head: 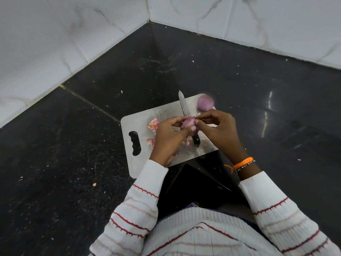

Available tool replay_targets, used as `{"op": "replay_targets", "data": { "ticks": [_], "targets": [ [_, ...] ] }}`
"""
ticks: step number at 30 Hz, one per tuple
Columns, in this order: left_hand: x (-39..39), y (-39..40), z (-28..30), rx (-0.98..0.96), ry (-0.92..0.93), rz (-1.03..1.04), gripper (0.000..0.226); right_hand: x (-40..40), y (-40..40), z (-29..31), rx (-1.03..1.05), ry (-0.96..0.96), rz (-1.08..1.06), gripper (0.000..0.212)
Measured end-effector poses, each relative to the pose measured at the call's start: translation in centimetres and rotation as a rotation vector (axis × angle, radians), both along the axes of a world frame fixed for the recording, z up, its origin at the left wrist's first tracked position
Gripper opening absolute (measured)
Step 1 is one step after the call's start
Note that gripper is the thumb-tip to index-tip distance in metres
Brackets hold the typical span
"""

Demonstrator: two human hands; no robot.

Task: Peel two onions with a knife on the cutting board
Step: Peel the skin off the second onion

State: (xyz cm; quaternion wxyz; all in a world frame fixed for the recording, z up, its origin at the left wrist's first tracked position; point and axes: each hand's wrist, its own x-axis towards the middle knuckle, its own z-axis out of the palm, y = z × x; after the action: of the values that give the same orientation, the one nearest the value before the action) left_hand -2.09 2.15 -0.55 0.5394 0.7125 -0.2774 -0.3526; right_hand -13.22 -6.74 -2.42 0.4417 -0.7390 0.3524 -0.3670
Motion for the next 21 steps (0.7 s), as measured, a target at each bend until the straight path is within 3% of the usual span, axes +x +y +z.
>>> {"op": "replay_targets", "data": {
  "ticks": [11,17,21],
  "targets": [
    [0.03,0.13,-0.37,-0.014,-0.041,-0.035,0.032,-0.29,-0.27,-0.23,-0.075,0.066,0.001,0.005],
    [0.00,0.08,-0.44,-0.017,-0.021,-0.031,0.034,-0.56,-0.41,-0.13,0.277,-0.134,0.025,0.017],
    [-0.06,-0.01,-0.54,-0.008,-0.033,-0.011,0.033,-0.49,-0.40,-0.09,0.202,-0.072,0.051,0.009]
  ]
}}
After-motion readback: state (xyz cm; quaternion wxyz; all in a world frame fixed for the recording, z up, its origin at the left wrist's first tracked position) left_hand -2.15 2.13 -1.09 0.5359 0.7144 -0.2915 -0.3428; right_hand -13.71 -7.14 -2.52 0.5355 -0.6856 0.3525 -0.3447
